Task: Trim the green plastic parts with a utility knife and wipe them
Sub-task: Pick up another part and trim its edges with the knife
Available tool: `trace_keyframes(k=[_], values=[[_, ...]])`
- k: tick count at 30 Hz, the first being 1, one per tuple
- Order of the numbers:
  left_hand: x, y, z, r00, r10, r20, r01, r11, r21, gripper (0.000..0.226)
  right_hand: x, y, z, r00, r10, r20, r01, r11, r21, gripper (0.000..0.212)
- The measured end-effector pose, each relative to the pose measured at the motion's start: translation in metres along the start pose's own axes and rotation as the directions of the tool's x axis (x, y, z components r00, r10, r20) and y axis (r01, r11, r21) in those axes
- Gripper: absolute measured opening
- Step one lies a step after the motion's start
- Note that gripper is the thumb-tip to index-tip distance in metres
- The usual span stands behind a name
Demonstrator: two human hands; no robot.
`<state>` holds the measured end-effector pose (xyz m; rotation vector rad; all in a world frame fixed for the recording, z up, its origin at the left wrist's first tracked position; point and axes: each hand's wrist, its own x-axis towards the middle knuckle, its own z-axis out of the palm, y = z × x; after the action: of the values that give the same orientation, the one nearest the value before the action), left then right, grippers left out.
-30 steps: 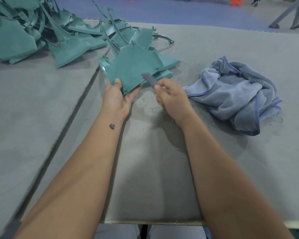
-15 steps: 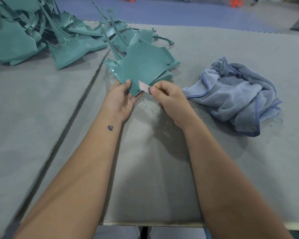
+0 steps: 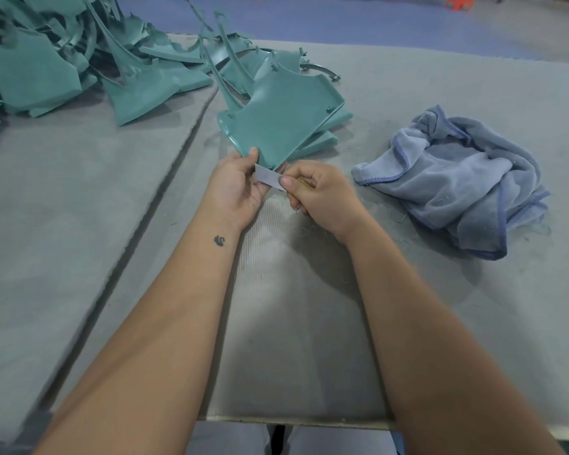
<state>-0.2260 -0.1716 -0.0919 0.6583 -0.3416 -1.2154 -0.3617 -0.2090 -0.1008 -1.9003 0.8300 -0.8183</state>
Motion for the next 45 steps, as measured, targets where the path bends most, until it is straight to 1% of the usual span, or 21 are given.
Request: trace_keyframes(k=[5, 10, 15, 16, 19, 20, 23, 25, 27, 29, 30, 31, 32, 34, 36, 39, 41, 43, 45], values=[[0.0, -0.002, 0.0, 1.0, 0.005, 0.006, -0.005, 1.0, -0.026, 0.024, -0.001, -0.001, 0.0, 0.998, -0.03, -0.049, 0.031, 0.999, 0.029, 0.016], [0.0, -0.003, 0.002, 1.0, 0.015, 0.018, -0.015, 1.0, -0.012, 0.024, -0.003, -0.004, -0.001, 0.995, -0.065, -0.081, 0.07, 0.996, 0.064, 0.017], [-0.001, -0.003, 0.003, 1.0, 0.008, 0.011, -0.008, 0.999, -0.046, 0.023, -0.001, -0.002, 0.0, 0.984, -0.128, -0.124, 0.13, 0.991, 0.009, 0.022], [-0.001, -0.003, 0.002, 1.0, 0.004, 0.002, -0.004, 0.999, -0.037, 0.022, 0.0, -0.001, 0.0, 0.979, -0.124, -0.164, 0.129, 0.991, 0.026, 0.025], [-0.001, -0.001, -0.001, 0.998, 0.005, -0.062, -0.004, 1.0, 0.01, 0.021, 0.002, 0.003, -0.008, 0.936, -0.036, -0.351, 0.124, 0.965, 0.23, 0.029], [-0.001, 0.0, -0.002, 0.997, 0.007, -0.071, -0.007, 1.0, 0.007, 0.021, 0.002, 0.003, -0.009, 0.928, -0.028, -0.37, 0.128, 0.96, 0.25, 0.028], [0.0, 0.0, -0.004, 0.998, 0.007, -0.07, -0.008, 1.0, -0.015, 0.02, 0.003, 0.002, -0.009, 0.937, -0.04, -0.347, 0.127, 0.964, 0.233, 0.024], [0.001, 0.0, -0.004, 0.998, 0.007, -0.064, -0.008, 1.0, -0.016, 0.02, 0.002, 0.0, -0.007, 0.954, -0.063, -0.294, 0.131, 0.967, 0.218, 0.025], [0.001, -0.001, -0.004, 0.999, 0.004, -0.049, -0.005, 1.0, -0.016, 0.022, 0.0, -0.001, -0.005, 0.973, -0.106, -0.206, 0.138, 0.979, 0.15, 0.027], [0.002, -0.001, -0.004, 0.999, 0.004, -0.046, -0.004, 1.0, -0.001, 0.023, 0.0, -0.002, -0.001, 0.985, -0.124, -0.122, 0.129, 0.991, 0.036, 0.029], [0.002, -0.001, -0.004, 0.999, 0.004, -0.049, -0.004, 1.0, 0.01, 0.023, 0.0, -0.003, 0.001, 0.986, -0.127, -0.108, 0.127, 0.992, -0.007, 0.029], [0.001, -0.002, -0.003, 0.999, 0.005, -0.053, -0.004, 1.0, 0.021, 0.022, 0.001, -0.003, 0.001, 0.984, -0.124, -0.124, 0.122, 0.992, -0.024, 0.029], [0.001, -0.002, -0.002, 0.998, 0.007, -0.058, -0.005, 0.999, 0.034, 0.022, 0.002, -0.003, 0.001, 0.98, -0.106, -0.168, 0.107, 0.994, -0.003, 0.029], [0.001, -0.002, -0.001, 0.996, 0.016, -0.083, -0.011, 0.998, 0.059, 0.02, 0.003, 0.0, -0.004, 0.955, -0.038, -0.296, 0.079, 0.989, 0.127, 0.029], [0.001, -0.001, 0.0, 0.994, 0.026, -0.104, -0.019, 0.997, 0.071, 0.018, 0.003, 0.002, -0.011, 0.919, 0.036, -0.394, 0.069, 0.966, 0.249, 0.028], [0.001, -0.001, 0.001, 0.994, 0.023, -0.11, -0.014, 0.997, 0.082, 0.019, 0.003, 0.001, -0.017, 0.853, 0.161, -0.497, 0.074, 0.905, 0.419, 0.024], [0.0, -0.002, 0.001, 0.994, 0.027, -0.108, -0.016, 0.995, 0.099, 0.02, 0.003, -0.001, -0.02, 0.811, 0.228, -0.538, 0.093, 0.858, 0.505, 0.022], [0.001, -0.002, 0.001, 0.993, 0.04, -0.112, -0.03, 0.996, 0.089, 0.022, 0.002, -0.004, -0.022, 0.805, 0.237, -0.544, 0.097, 0.852, 0.515, 0.02], [0.002, -0.002, 0.001, 0.991, 0.048, -0.126, -0.041, 0.997, 0.059, 0.022, 0.001, -0.005, -0.021, 0.82, 0.186, -0.542, 0.098, 0.886, 0.453, 0.019]])
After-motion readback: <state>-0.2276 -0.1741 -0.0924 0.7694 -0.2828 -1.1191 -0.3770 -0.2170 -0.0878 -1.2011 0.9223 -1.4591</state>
